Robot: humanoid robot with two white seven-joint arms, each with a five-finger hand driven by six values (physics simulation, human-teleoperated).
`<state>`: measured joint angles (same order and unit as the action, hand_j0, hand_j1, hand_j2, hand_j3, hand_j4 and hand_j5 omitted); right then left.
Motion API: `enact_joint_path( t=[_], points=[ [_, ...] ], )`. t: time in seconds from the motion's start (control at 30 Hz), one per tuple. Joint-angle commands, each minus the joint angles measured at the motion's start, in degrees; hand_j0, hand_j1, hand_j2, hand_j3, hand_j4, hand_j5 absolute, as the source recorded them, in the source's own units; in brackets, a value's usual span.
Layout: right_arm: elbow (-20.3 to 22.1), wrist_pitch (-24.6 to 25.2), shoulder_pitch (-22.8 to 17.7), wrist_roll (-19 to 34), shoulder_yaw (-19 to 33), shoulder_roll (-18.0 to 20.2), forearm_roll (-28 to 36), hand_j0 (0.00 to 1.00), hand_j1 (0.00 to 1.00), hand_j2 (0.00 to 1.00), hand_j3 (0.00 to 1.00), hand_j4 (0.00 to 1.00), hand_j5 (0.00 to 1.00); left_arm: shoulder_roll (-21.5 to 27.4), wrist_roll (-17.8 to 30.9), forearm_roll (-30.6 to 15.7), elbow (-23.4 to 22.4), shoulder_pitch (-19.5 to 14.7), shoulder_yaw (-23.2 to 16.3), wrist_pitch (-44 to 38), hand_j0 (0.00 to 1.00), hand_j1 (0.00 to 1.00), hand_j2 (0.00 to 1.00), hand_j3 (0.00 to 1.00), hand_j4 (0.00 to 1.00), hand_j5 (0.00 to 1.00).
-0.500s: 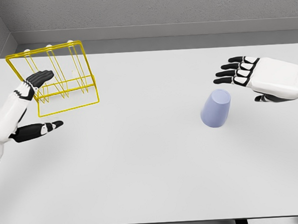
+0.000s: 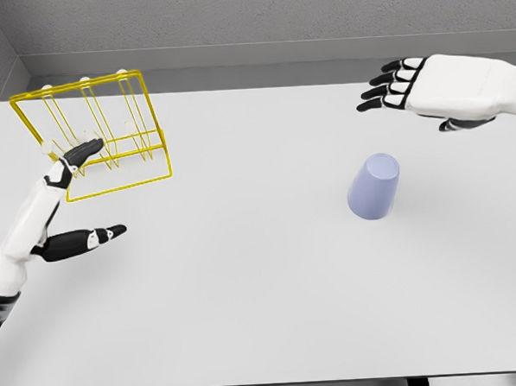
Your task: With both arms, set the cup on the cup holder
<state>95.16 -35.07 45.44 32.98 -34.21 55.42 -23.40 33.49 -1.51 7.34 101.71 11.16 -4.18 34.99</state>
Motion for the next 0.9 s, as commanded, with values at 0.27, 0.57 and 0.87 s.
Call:
enact_joint_path(
  t=[0.27,0.57,0.87],
  points=[
    [-13.86,0.07,2.29,2.02,-11.49,-6.55,-4.29,1.00,1.00,1.00,1.00,1.00,1.00,16.96,4.41,-31.15,1.47,-0.34,-15.33,0.01,1.00,1.00,1.00,1.00,1.00,1.00],
    [-8.15,0.07,2.02,2.02,-12.63,-6.55,-6.66,1.00,1.00,1.00,1.00,1.00,1.00,20.65,7.58,-44.34,1.21,-4.13,-22.54,-14.07,1.00,1.00,1.00,1.00,1.00,1.00],
    [-5.33,0.07,1.85,2.02,-14.65,-6.46,-8.60,0.99,0.99,0.99,0.99,0.99,0.99,18.98,7.58,-44.52,-0.38,-4.13,-22.54,-17.24,1.00,1.00,1.00,1.00,1.00,1.00]
  ],
)
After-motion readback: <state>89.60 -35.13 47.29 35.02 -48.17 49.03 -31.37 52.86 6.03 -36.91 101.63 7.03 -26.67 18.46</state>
